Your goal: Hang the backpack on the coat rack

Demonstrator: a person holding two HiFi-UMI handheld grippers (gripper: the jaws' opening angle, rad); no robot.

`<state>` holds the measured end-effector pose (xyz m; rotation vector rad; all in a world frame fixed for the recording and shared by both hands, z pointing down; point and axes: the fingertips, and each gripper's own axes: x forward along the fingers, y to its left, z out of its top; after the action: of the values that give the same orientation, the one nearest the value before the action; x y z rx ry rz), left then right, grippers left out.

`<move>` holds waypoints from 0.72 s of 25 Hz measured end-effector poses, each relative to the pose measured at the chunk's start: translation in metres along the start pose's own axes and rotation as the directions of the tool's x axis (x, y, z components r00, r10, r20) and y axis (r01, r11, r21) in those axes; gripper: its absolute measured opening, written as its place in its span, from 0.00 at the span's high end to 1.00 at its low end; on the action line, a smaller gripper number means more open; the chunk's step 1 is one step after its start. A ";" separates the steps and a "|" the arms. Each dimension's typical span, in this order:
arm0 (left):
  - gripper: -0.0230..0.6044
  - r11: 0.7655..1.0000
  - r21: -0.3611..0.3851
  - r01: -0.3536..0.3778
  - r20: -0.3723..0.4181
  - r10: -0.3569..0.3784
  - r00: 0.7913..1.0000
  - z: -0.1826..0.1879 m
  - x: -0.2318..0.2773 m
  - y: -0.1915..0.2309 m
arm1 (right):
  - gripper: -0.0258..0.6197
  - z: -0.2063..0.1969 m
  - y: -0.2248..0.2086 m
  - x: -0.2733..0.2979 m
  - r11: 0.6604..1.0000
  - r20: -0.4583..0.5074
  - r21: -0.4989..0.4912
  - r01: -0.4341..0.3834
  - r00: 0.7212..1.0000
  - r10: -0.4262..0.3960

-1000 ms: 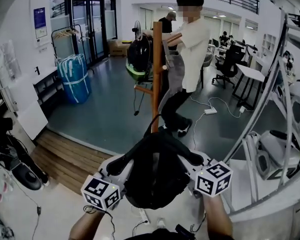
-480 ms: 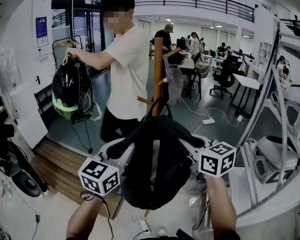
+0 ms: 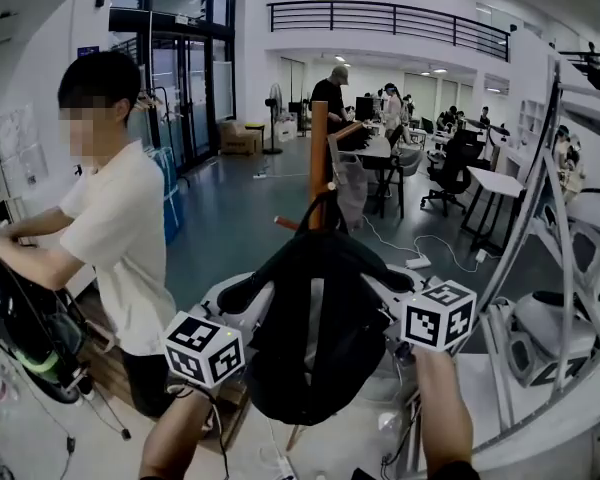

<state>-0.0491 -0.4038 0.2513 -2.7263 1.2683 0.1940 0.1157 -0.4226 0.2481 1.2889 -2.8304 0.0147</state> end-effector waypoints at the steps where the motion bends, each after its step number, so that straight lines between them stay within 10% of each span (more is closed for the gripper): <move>1: 0.82 1.000 0.005 0.001 0.002 -0.001 1.000 0.002 0.002 0.000 | 0.88 0.002 -0.002 0.000 1.000 0.001 0.000 -0.005 1.000 0.005; 18: 0.83 0.998 0.062 0.027 -0.020 -0.026 0.999 0.036 0.023 0.000 | 0.87 0.034 -0.018 0.002 0.990 -0.015 0.065 -0.124 0.992 0.125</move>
<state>-0.0366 -0.4148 0.2118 -2.6975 1.2213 0.1237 0.1273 -0.4370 0.2144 1.1143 -2.9115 0.1216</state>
